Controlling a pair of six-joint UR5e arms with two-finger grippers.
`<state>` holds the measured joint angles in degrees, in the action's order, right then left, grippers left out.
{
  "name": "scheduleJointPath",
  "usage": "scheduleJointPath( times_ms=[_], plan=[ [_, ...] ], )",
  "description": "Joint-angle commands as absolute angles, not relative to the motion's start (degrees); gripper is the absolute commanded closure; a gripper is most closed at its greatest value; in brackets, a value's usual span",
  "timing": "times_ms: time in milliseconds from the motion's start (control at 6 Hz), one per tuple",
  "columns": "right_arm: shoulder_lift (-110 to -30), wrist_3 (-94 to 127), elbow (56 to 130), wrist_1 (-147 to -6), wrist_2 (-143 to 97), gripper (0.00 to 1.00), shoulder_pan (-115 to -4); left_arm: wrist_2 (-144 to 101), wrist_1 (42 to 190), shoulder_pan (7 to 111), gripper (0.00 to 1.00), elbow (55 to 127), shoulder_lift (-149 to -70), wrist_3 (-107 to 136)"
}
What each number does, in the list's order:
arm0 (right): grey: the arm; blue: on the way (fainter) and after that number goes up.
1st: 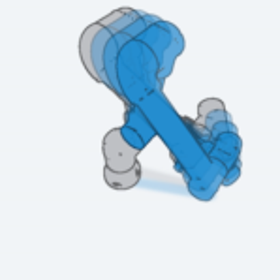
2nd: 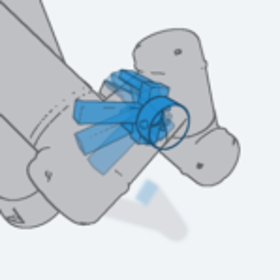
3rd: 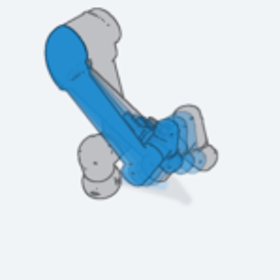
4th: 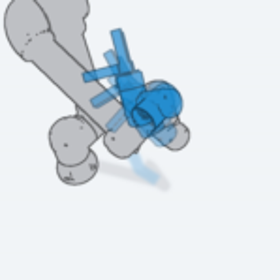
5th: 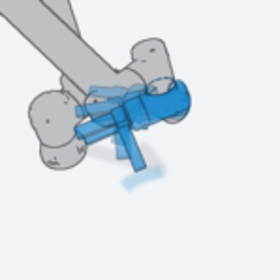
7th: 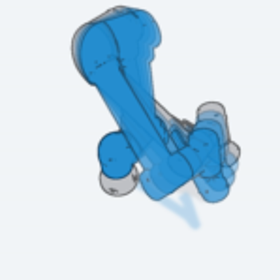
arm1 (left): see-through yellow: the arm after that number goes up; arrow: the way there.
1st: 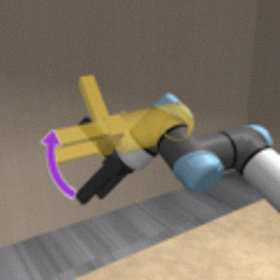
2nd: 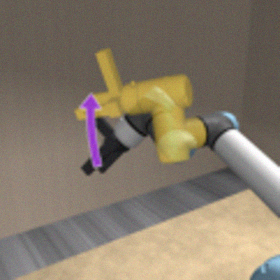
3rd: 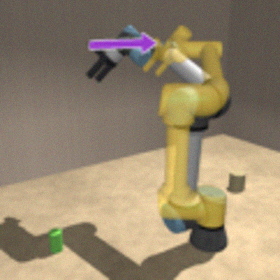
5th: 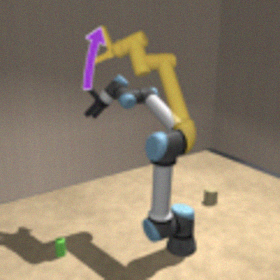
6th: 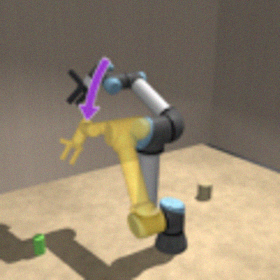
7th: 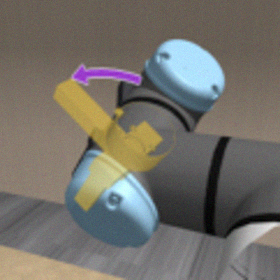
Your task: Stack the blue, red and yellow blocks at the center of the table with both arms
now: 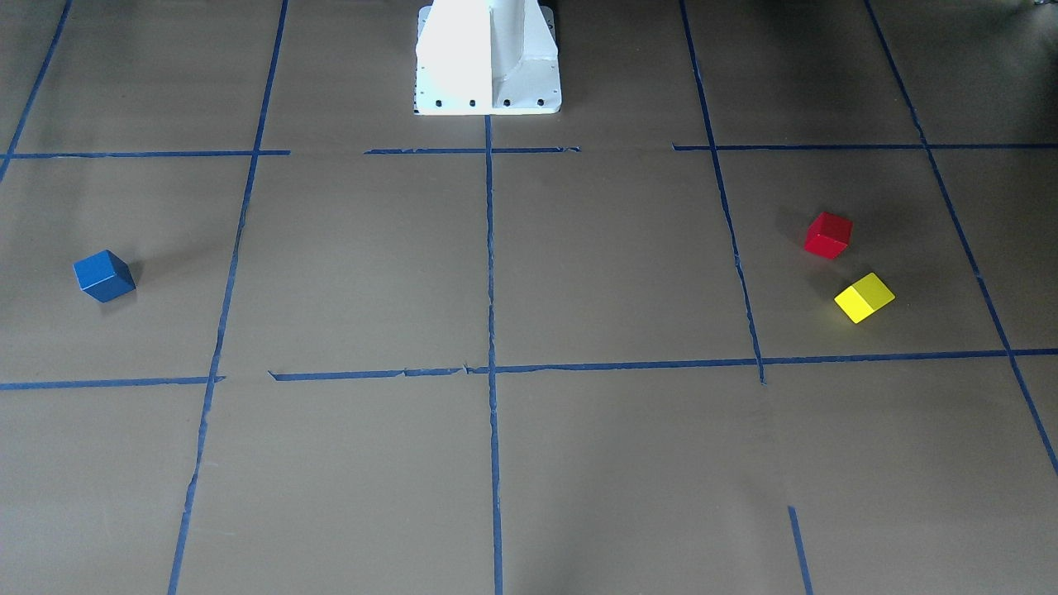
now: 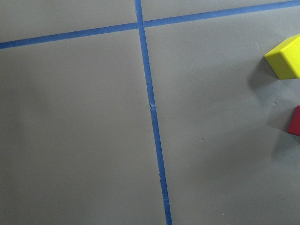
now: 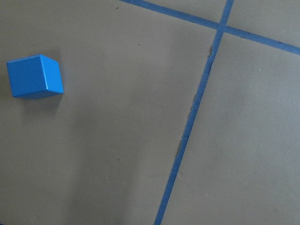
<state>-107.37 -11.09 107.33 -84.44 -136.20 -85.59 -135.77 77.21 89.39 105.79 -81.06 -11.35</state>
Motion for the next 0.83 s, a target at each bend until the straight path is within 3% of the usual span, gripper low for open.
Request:
scheduleJointPath(
  times_ms=[0, 667],
  plan=[
    [-107.31, -10.55, 106.71, -76.43, -135.97, 0.0, -82.2, -135.79, 77.34, 89.38, 0.0, 105.64, -80.86, -11.43],
    [-94.78, 6.59, 104.09, -75.32, -128.96, 0.01, -62.87, -135.79, 77.52, 89.39, 0.0, 106.18, -80.77, -11.69]
  ],
)
